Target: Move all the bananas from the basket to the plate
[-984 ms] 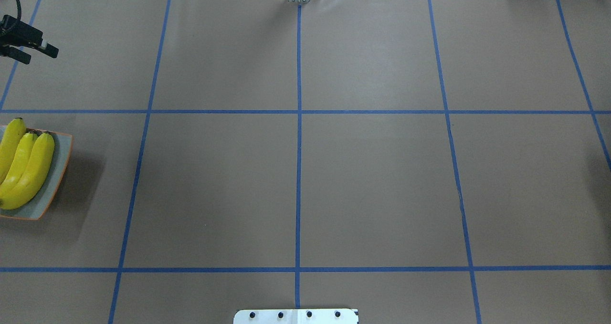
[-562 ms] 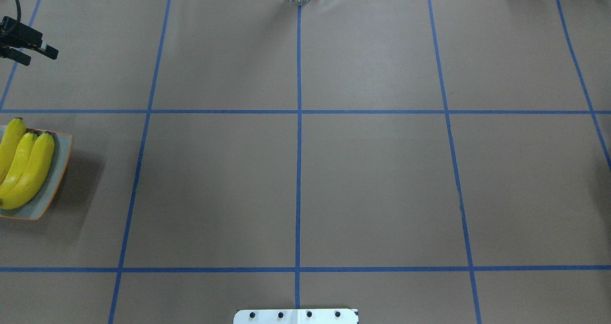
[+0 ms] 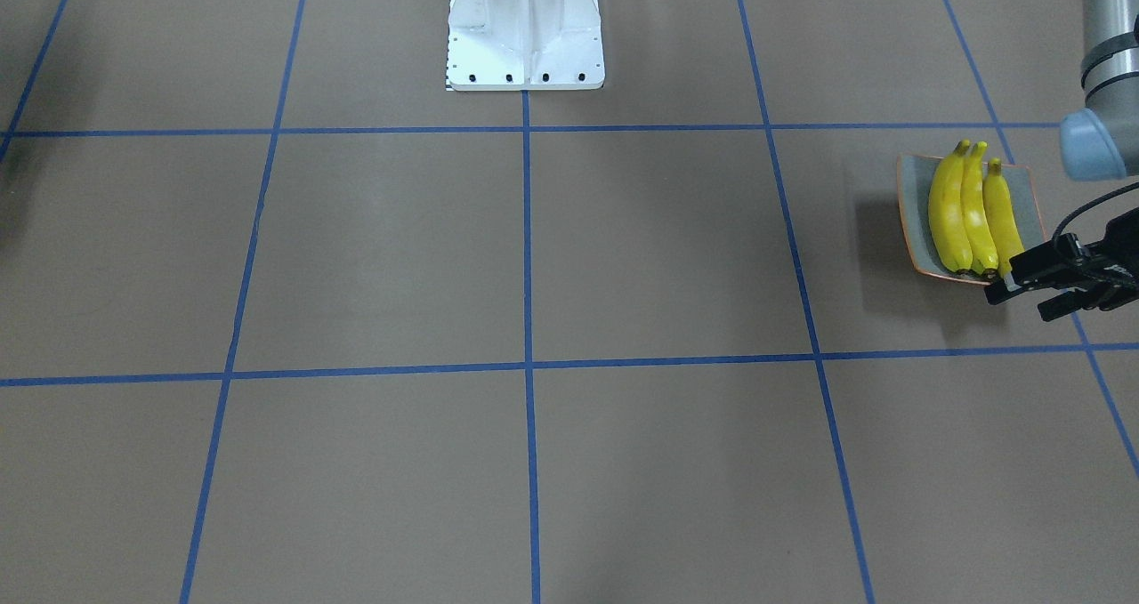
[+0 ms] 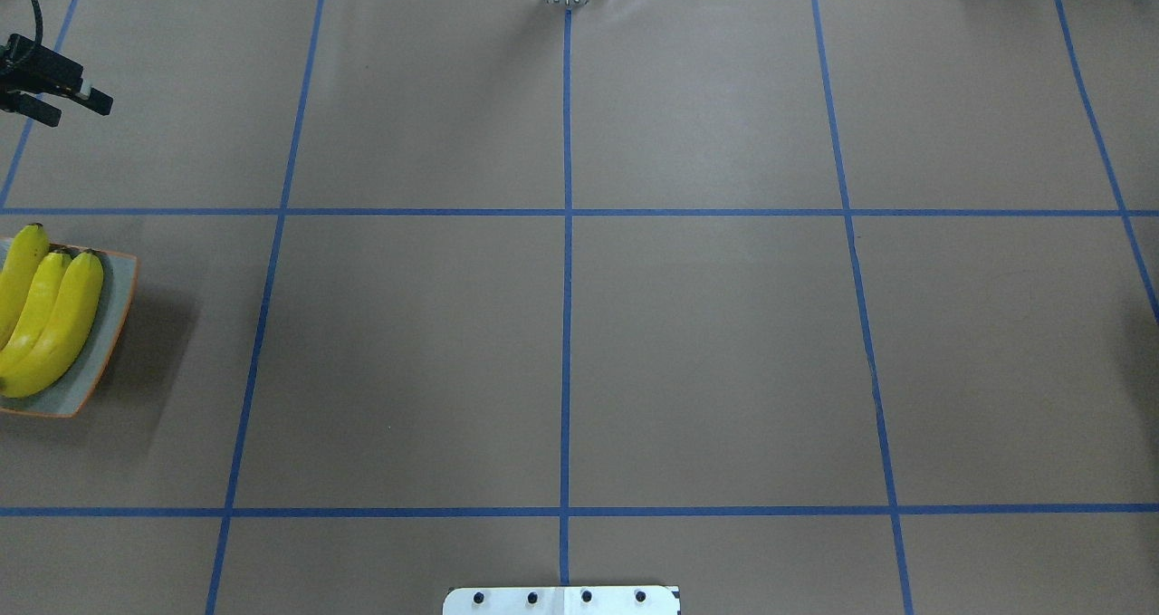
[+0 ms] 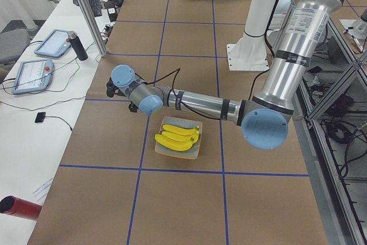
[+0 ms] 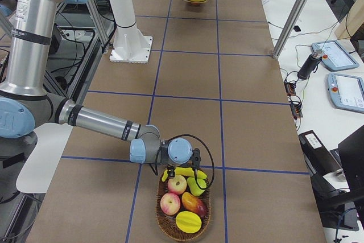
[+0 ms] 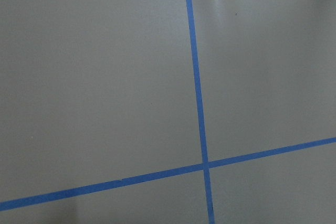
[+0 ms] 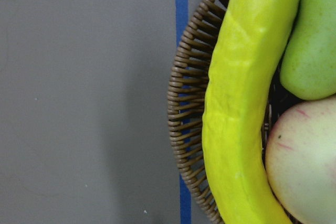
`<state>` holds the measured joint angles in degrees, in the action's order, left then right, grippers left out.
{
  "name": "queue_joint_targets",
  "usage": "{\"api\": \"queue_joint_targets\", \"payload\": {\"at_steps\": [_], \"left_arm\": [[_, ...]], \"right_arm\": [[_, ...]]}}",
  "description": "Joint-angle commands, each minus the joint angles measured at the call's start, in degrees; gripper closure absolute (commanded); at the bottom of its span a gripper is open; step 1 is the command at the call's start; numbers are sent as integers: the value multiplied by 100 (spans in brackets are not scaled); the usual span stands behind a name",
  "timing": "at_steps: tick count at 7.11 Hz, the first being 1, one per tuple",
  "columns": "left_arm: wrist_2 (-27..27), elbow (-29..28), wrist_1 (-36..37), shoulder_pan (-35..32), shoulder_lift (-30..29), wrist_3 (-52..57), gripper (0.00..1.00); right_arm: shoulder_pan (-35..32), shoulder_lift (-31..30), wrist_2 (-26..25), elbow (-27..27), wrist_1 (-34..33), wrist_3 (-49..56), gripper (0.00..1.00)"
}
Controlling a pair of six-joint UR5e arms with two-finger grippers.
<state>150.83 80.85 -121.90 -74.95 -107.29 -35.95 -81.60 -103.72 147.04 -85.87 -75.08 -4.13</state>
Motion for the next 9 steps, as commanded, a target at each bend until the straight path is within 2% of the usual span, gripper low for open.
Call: {"api": "queue_joint_targets", "payload": {"at_steps": [1,9], "left_arm": [[8,-16,-10,16,6,9,0],[-1,-8,-18,51,59,9,0]], "right_arm": [[-22,1,17,0,-7,9,0],[-136,10,9,0,-24,220,0]]}}
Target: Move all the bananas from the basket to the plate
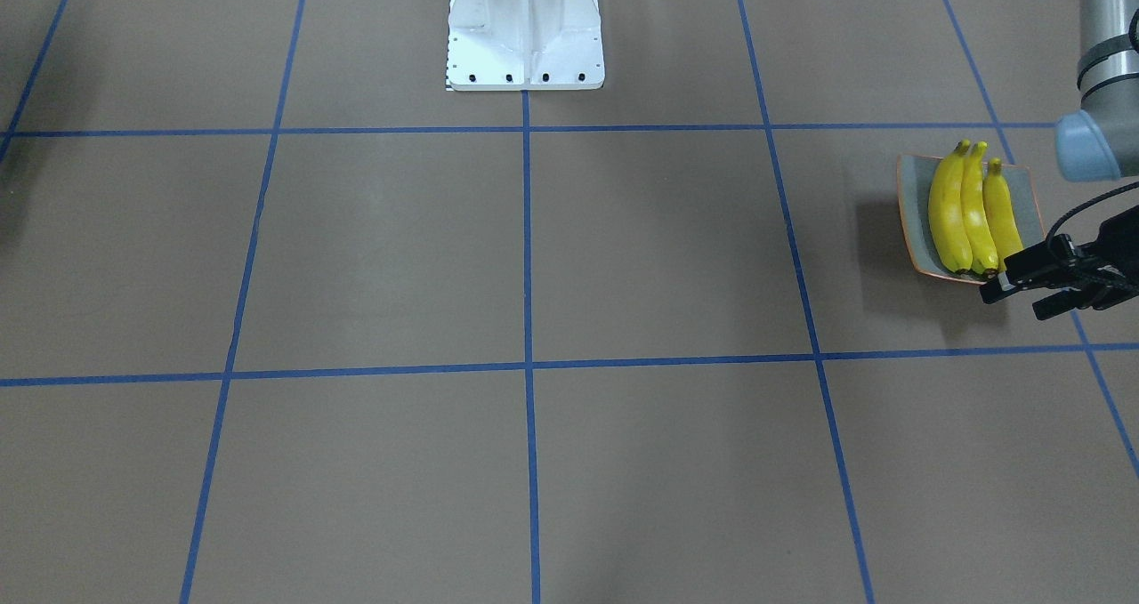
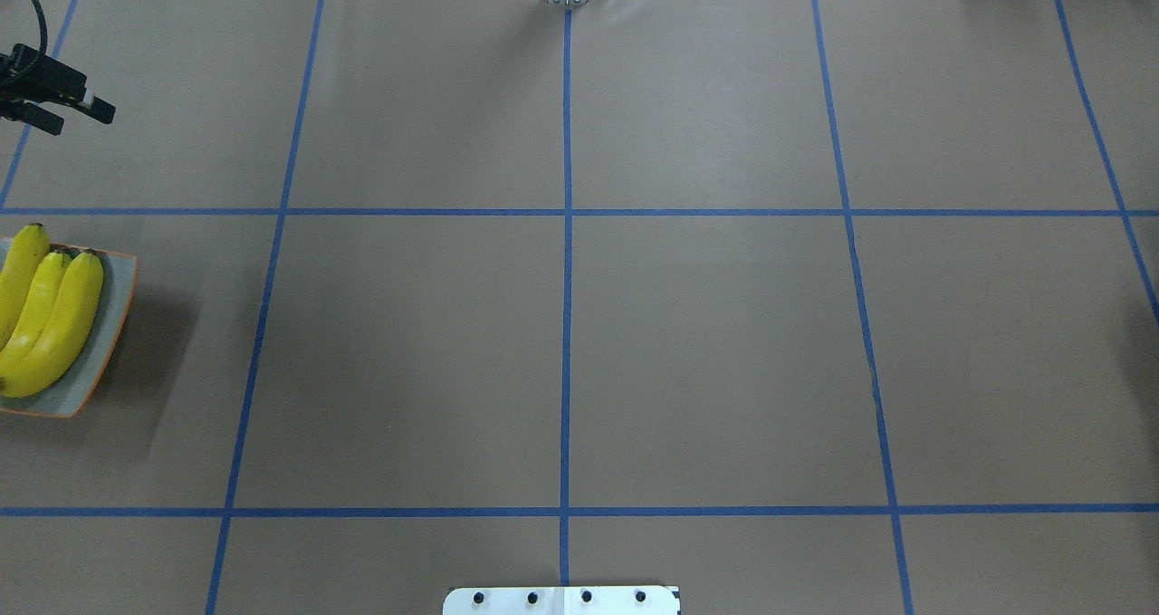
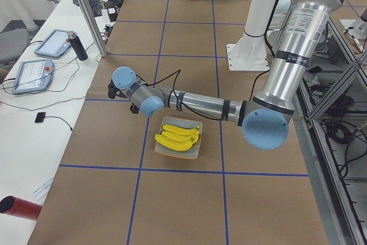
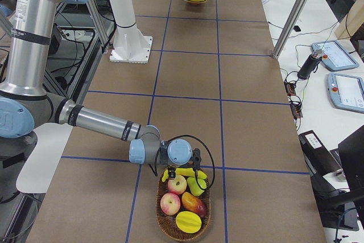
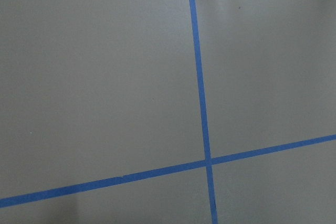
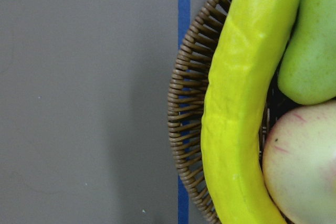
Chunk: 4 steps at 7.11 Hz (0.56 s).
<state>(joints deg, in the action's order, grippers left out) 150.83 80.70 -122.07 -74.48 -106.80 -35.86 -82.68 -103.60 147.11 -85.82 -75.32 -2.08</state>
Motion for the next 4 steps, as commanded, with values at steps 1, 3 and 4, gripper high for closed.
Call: {"api": "queue_joint_targets", "payload": {"at_steps": [1,3,4], "left_arm": [[-1,-1,-1,4,10,0,0],[-1,8,-1,4,18,0,0],[-1,16,-1,4,27,0,0]], "right_arm": [[-82,6,2,-84,0,14,0],[-213,15,-16,-128,-9,32,0],[-223,7,-120,-137,-9,93,0]]}}
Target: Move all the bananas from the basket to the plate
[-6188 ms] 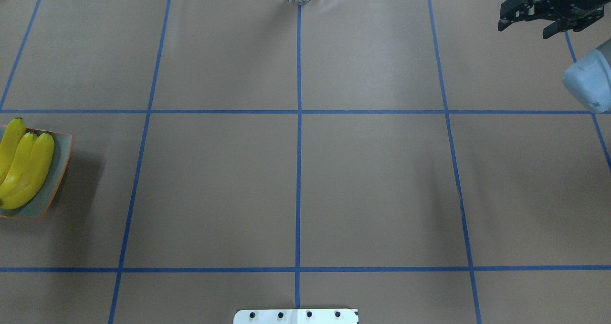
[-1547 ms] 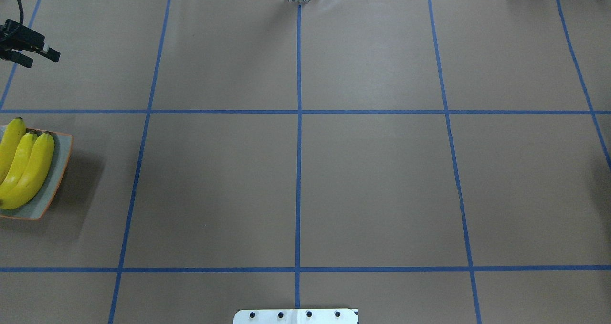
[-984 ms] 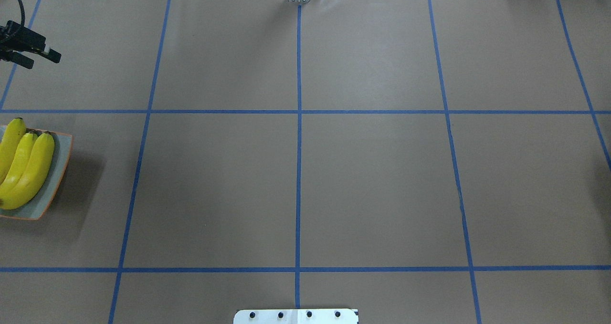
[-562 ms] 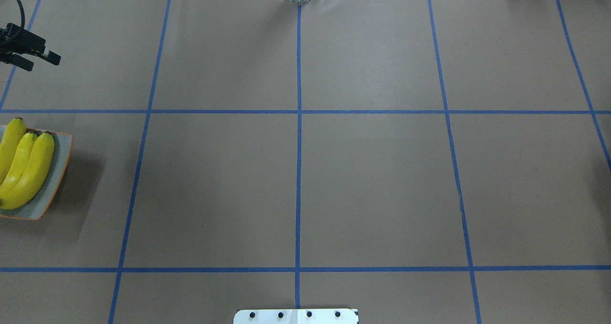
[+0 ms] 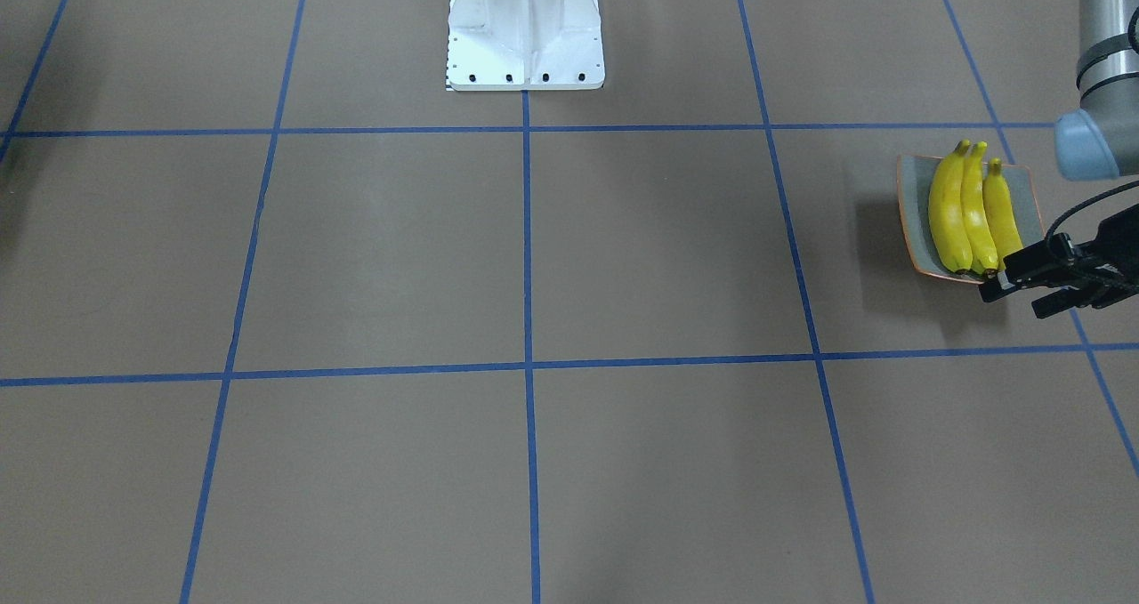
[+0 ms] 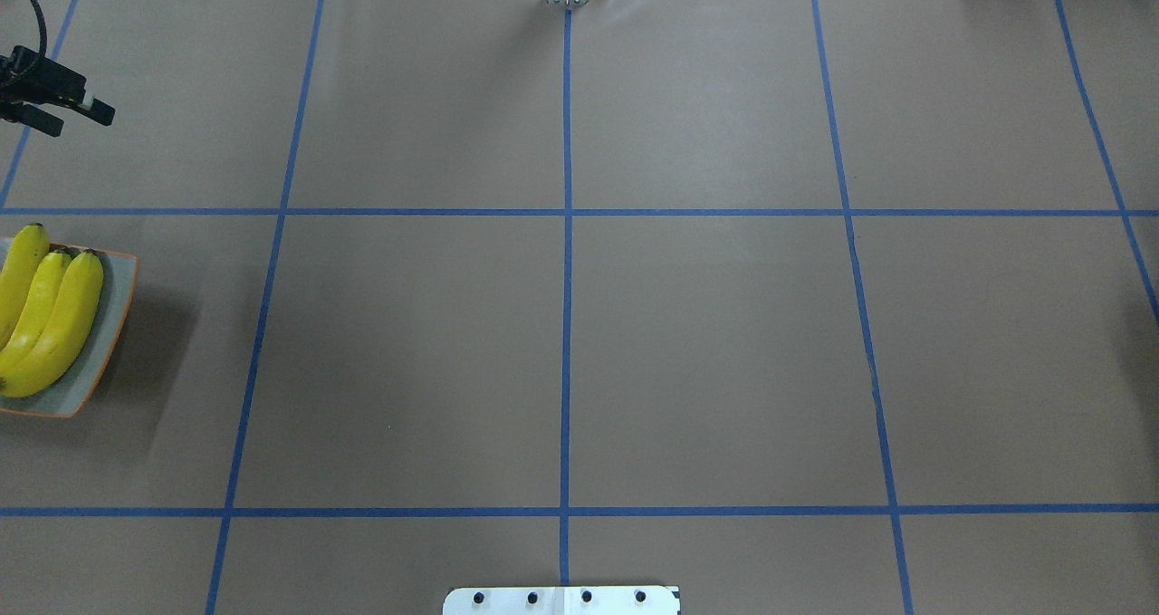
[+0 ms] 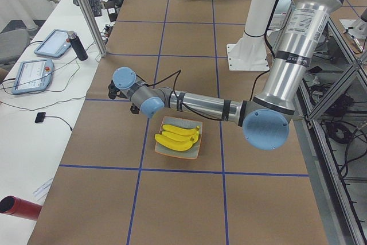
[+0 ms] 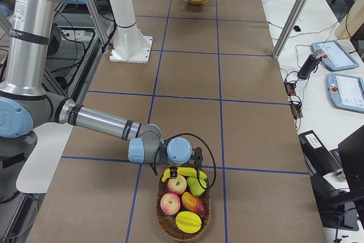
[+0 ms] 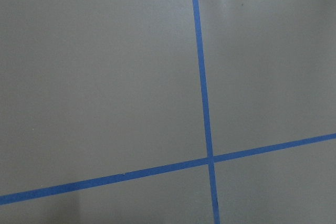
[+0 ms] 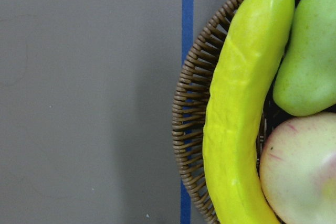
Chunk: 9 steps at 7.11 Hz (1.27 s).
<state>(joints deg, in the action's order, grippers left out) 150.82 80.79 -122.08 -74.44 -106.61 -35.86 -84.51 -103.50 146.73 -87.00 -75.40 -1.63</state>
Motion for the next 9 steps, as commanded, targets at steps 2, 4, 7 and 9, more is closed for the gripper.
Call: {"api": "queue_joint_targets", "payload": {"at_steps": [2,4,7,9], "left_arm": [[9,24,0,0,9,-9,0],[9,33,0,0,9,-9,0],[0,7,0,35,9,-9,0],[0,7,0,35,0,-9,0]], "right_arm": [[-30,-4,-259,17,-175,364,0],[-205,5,-365,8,-728,995,0],[-241,-4,-408,-1,-801,1033,0],[-250,-4,-505,60,-801,1033,0]]}}
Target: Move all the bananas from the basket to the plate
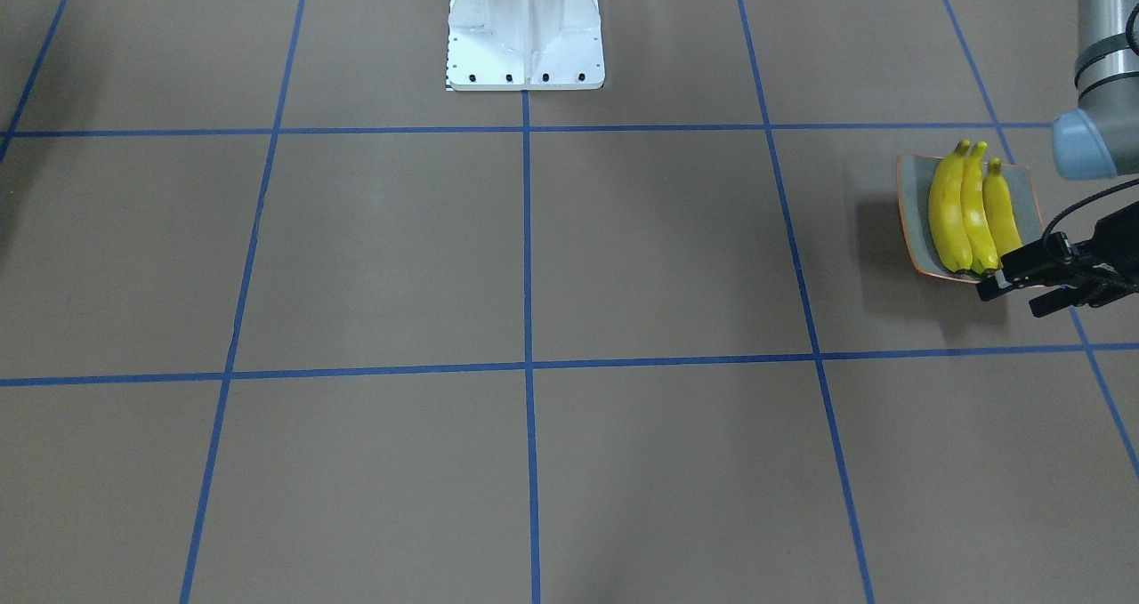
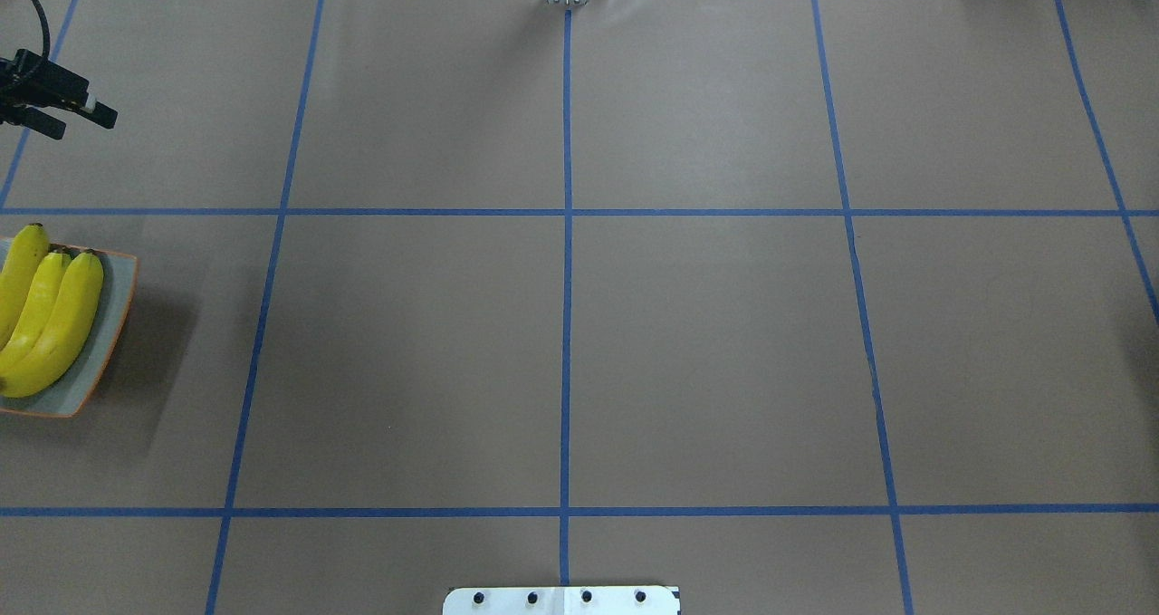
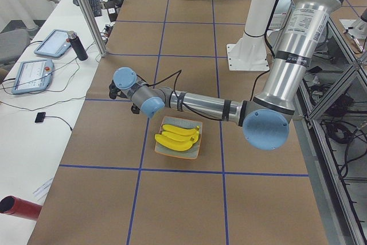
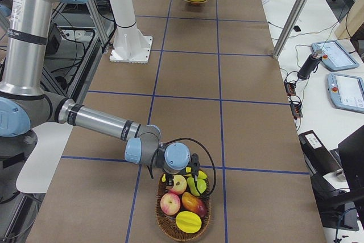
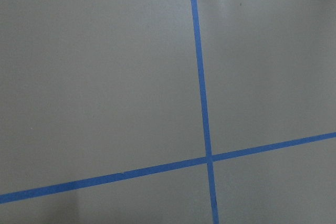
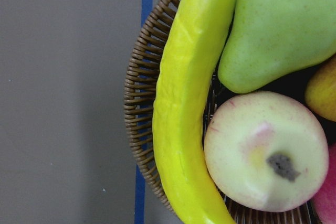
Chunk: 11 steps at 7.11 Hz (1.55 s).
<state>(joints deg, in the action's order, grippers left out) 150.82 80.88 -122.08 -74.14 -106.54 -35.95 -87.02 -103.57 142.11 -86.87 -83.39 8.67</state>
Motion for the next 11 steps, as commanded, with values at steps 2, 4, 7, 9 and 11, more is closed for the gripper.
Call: {"api": "queue_joint_targets", "payload": {"at_steps": [2,4,7,9,11], "left_arm": [[0,-2,9,5,-7,0,0],[0,-2,9,5,-7,0,0],[0,-29,9,39,-7,9,0],[0,-29,9,40,-16,9,0],[9,-29,9,40,-7,9,0]], "right_arm": [[-8,-40,-43,48,-2,3,0],[1,-40,-16,65,7,-5,0],[10,12,28,171,7,-14,0],[10,21,36,197,7,-49,0],[36,30,36,197,7,-67,0]]}}
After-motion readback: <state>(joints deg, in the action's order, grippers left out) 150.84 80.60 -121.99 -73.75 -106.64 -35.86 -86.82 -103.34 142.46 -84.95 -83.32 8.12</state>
